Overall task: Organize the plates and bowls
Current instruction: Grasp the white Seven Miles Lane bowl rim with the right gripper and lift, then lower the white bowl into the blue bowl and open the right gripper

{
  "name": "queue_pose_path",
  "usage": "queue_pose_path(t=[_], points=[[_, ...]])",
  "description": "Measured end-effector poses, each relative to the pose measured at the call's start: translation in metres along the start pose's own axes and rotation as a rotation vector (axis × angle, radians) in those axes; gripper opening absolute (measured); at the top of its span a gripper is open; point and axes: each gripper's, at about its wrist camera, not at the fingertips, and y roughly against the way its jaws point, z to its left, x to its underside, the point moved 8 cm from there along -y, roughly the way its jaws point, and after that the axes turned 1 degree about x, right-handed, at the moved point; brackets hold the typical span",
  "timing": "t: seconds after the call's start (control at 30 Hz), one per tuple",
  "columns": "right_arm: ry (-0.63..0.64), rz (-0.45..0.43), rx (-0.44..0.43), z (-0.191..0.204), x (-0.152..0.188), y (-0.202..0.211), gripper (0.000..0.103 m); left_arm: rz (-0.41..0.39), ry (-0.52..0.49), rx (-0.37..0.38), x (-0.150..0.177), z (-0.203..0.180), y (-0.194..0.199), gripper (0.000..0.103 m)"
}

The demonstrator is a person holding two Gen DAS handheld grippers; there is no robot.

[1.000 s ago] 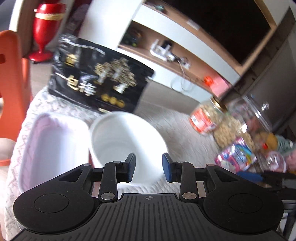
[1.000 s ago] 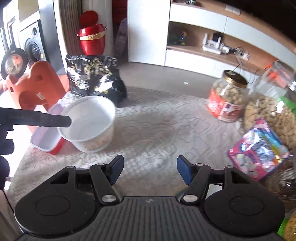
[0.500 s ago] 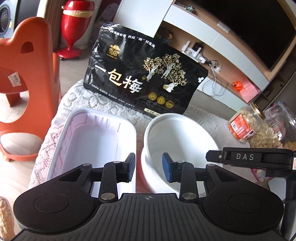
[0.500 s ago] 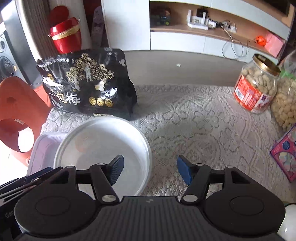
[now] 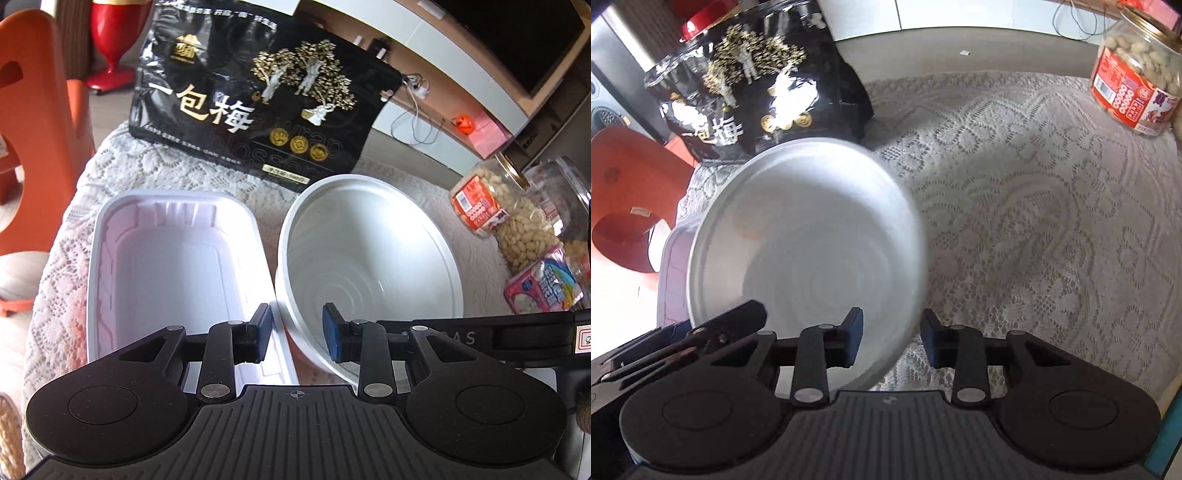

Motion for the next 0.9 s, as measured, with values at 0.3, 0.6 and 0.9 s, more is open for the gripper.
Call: queue_pose_path(t=[0.3,0.6,0.9], points=[[0.086,-0.088,-0.057,0.010,0.019,0.062,0.030,-0.047,-0.098,0.031,0.011,-0.042,0.051,0.026],[0.086,-0.269,-0.109,-0.050,0.043,0.181,0.030,-0.149,-0.198,0.126,0.019,-0.156,0.123,0.029],[-0.035,-0.333,-0.056,-0.167,0.079,0.231,0.030,-0.010,-0.343,0.259,0.062,-0.263,0.097,0.030]])
